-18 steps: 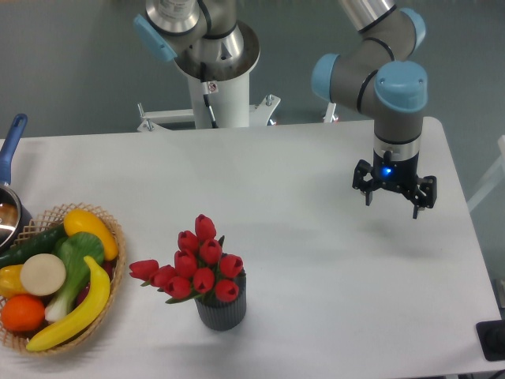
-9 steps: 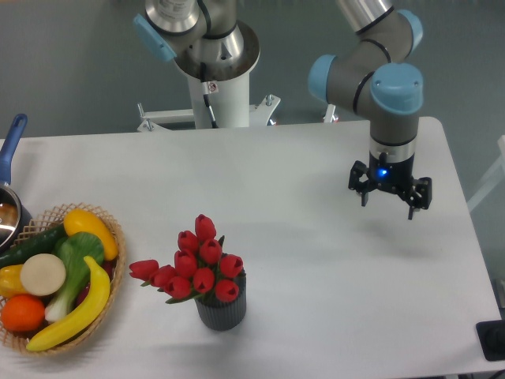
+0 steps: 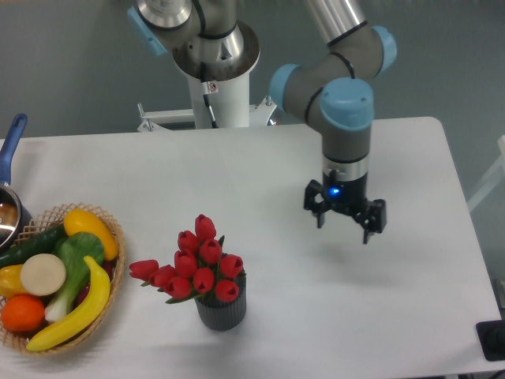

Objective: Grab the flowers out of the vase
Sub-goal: 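Move the open gripper toward the red tulips in the grey vase, then lower the gripper around the tulip stems and close it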

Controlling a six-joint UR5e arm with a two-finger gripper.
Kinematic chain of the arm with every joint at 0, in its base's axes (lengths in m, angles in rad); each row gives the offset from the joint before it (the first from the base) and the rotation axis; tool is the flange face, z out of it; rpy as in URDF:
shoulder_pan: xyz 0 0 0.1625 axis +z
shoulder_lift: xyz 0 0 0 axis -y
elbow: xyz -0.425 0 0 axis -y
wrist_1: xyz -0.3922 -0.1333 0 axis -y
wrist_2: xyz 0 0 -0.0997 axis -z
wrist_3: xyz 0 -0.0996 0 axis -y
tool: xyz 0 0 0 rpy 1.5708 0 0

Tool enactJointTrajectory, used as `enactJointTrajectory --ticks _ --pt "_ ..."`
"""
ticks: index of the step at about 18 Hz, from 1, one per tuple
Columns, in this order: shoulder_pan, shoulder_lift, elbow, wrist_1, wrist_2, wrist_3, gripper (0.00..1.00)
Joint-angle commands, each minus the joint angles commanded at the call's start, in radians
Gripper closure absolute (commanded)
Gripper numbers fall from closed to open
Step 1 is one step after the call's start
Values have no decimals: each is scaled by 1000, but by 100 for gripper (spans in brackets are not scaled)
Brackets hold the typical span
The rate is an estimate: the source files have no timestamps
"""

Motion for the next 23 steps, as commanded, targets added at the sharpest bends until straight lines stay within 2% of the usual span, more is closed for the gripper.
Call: enactJointTrajectory --ticks 4,9,12,17,20,23 --pt "8 46 -8 -5 -283 -3 0" --pt "0 49 -34 -5 -392 -1 0" --pt "-15 38 -69 -5 -519 -2 0" --pt "-73 -8 -72 -3 -547 -9 0" --pt "-78 -43 -37 -3 -562 -46 0" --pt "-84 -51 -17 -3 -578 -89 0"
